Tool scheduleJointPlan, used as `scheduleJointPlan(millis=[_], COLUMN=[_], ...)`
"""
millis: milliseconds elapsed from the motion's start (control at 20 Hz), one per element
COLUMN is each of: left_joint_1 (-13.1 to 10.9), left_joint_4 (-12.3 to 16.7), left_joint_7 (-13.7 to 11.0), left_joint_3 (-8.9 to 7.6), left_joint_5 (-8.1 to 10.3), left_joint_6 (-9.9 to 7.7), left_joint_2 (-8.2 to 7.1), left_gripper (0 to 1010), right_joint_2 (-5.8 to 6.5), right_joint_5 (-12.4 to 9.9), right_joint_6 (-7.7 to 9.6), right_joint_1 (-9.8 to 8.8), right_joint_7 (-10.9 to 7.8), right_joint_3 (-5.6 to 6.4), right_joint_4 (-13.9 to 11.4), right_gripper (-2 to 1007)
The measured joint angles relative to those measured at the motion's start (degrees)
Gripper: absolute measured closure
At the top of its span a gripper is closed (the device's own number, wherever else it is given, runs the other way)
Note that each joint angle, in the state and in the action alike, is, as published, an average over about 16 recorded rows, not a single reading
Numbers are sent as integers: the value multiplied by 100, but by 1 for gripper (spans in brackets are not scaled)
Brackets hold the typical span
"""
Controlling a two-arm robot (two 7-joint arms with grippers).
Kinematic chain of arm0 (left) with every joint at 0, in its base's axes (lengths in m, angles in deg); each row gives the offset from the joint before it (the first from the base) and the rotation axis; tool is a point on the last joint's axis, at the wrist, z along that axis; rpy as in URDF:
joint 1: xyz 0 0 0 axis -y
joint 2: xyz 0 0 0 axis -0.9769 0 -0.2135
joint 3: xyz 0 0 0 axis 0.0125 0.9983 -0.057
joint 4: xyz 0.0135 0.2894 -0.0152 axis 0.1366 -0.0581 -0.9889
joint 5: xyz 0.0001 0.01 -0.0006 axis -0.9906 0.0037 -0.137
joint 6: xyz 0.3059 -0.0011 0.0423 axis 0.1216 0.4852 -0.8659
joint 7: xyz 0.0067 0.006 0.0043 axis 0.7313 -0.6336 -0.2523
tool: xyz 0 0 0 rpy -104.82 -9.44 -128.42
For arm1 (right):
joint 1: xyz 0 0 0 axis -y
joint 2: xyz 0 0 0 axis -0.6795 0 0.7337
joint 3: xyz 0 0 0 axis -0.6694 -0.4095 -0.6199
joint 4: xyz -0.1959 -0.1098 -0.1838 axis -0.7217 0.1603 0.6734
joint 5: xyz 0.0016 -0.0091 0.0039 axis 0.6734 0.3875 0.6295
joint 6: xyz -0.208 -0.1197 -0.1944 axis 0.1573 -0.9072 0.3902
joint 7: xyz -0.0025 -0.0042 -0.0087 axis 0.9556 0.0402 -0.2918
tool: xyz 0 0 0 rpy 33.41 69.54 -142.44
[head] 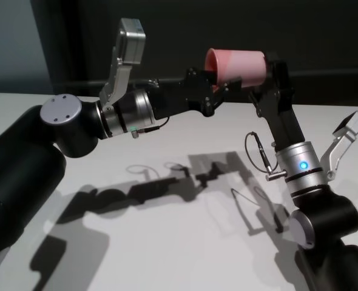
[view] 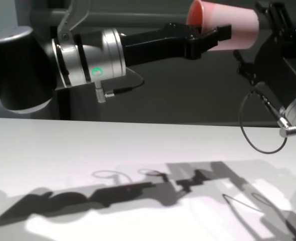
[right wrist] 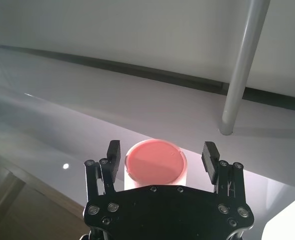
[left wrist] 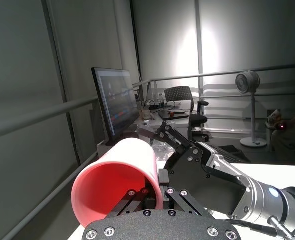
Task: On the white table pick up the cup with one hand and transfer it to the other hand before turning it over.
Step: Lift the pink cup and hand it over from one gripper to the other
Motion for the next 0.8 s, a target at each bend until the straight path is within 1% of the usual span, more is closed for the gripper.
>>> scheduleJointPlan(millis=[450,800], left_joint_1=[0,0], left_joint_4=[0,0], left_joint_7=[0,0], left_joint_3=[0,0], left_joint_5=[0,0], left_joint_6=[0,0], left_joint_2=[0,0], left_gripper=[963,963], right_joint_2=[28,70], right_joint_5=[-58,-102], right_joint_6=[-68,-127], right_joint_1=[0,10], right_joint_7=[-8,-15], right_joint_3=[-149,-237], right_joint_4=[17,3], right_gripper=[3,3])
